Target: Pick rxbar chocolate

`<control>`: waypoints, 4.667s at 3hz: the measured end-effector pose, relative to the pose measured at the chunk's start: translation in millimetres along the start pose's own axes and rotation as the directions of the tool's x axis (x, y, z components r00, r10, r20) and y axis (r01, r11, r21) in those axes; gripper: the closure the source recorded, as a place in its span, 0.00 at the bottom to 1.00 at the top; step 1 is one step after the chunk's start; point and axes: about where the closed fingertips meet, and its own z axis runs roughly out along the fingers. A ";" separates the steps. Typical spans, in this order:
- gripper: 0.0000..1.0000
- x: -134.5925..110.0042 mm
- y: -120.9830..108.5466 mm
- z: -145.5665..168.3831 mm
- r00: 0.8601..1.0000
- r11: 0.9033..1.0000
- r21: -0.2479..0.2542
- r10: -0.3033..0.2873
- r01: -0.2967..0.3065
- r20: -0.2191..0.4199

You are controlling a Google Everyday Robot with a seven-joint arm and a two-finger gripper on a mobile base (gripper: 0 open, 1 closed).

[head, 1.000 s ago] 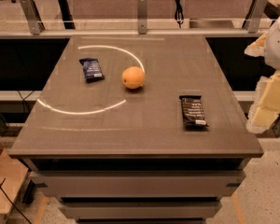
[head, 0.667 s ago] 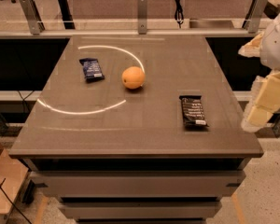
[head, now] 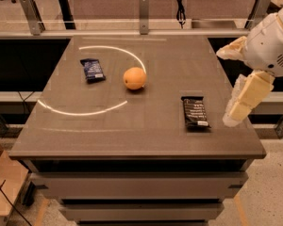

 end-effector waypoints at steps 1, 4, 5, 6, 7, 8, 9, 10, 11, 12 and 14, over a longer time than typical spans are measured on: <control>0.00 0.6 -0.2 -0.6 1.000 1.000 0.003 0.000 0.000 -0.004; 0.00 2.3 -11.2 62.5 0.989 0.998 -0.069 0.008 0.003 0.151; 0.00 10.4 -13.7 88.7 0.985 0.997 -0.073 0.038 -0.026 0.168; 0.00 23.0 -16.2 113.2 0.982 0.995 -0.080 0.080 -0.067 0.172; 0.00 38.5 -22.6 132.9 0.975 0.989 -0.085 0.132 -0.119 0.177; 0.18 48.9 -27.0 143.8 0.969 0.983 -0.099 0.168 -0.152 0.179; 0.40 47.5 -30.0 143.0 0.969 0.984 -0.101 0.166 -0.149 0.184; 0.64 37.7 -32.7 134.0 0.968 0.987 -0.090 0.146 -0.130 0.204; 0.88 20.0 -37.9 114.4 0.968 0.994 -0.052 0.107 -0.098 0.227; 1.00 -5.5 -49.9 79.3 0.964 0.998 0.020 0.048 -0.055 0.263; 1.00 -45.9 -74.2 11.3 0.954 0.991 0.134 -0.060 0.021 0.292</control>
Offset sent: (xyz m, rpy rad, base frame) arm 0.0134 0.0056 -0.0193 0.0615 0.0315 0.0355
